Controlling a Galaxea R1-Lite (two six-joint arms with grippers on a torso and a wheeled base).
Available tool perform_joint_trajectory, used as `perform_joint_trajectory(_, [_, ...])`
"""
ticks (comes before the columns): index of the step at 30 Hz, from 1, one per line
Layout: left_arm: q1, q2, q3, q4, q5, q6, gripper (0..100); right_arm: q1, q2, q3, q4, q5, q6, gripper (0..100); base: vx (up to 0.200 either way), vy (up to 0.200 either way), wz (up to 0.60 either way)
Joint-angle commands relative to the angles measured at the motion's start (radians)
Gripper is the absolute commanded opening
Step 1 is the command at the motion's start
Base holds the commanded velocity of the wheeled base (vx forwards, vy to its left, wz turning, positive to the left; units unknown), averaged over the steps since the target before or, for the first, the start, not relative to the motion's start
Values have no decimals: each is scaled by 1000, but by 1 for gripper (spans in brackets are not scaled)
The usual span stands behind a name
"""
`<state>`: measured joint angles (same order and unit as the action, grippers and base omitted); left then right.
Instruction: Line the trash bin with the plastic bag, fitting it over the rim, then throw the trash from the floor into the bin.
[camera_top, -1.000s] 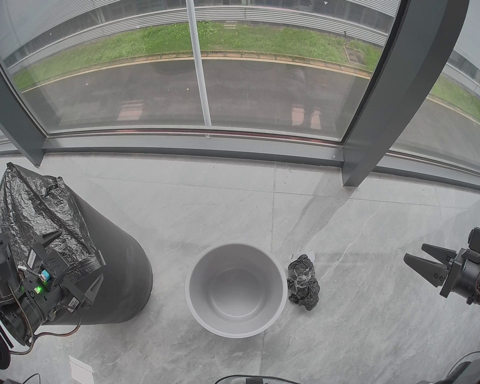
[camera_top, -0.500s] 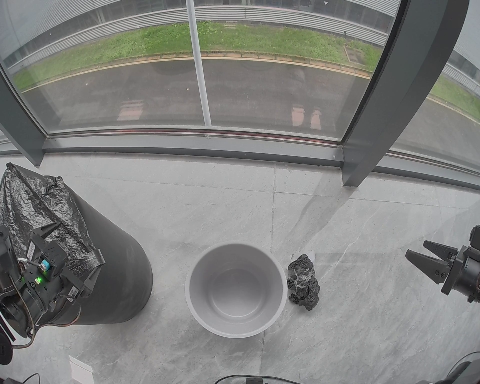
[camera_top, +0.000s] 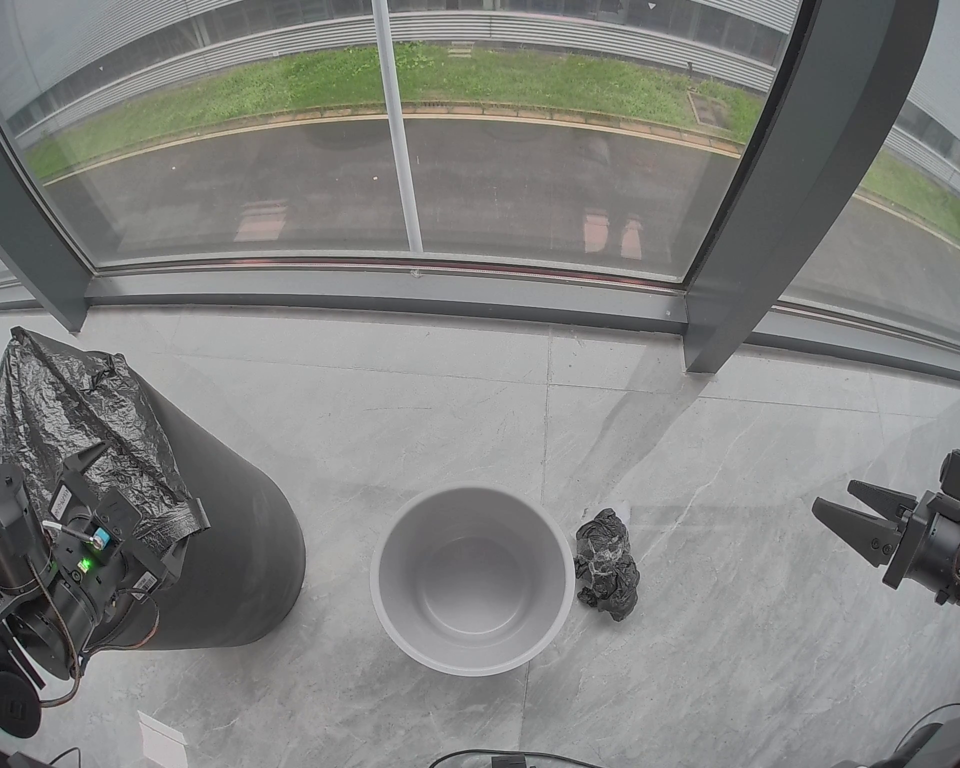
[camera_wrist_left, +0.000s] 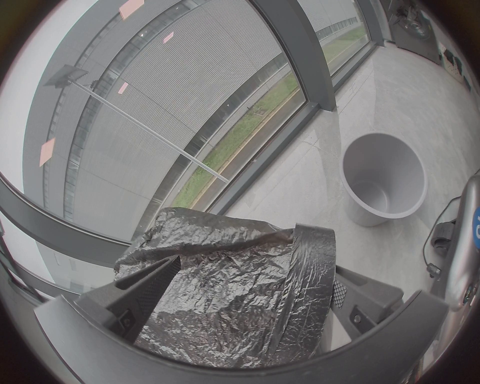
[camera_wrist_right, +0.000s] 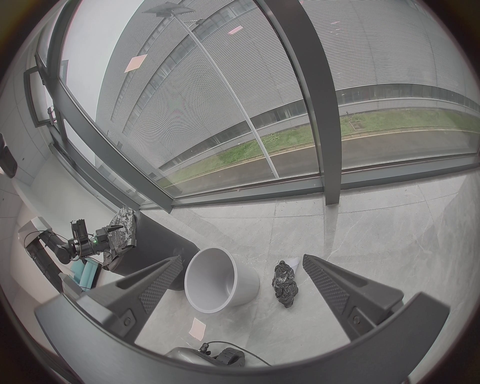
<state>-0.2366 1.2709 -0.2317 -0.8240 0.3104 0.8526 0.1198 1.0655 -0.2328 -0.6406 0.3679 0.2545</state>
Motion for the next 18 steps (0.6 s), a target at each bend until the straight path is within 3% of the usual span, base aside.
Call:
perform_joint_trajectory(1, [-4, 7, 32, -38, 10, 19, 100, 1, -1, 0, -1, 0, 0, 100, 0, 0, 0])
perform_joint_trajectory(9, [-12, 73, 43, -187, 24, 19, 100, 0, -1, 1, -1, 2, 0, 100, 0, 0, 0])
perform_joint_trajectory(18, [-15, 108, 35, -216, 26, 13, 100, 0, -1, 1, -1, 2, 0, 100, 0, 0, 0])
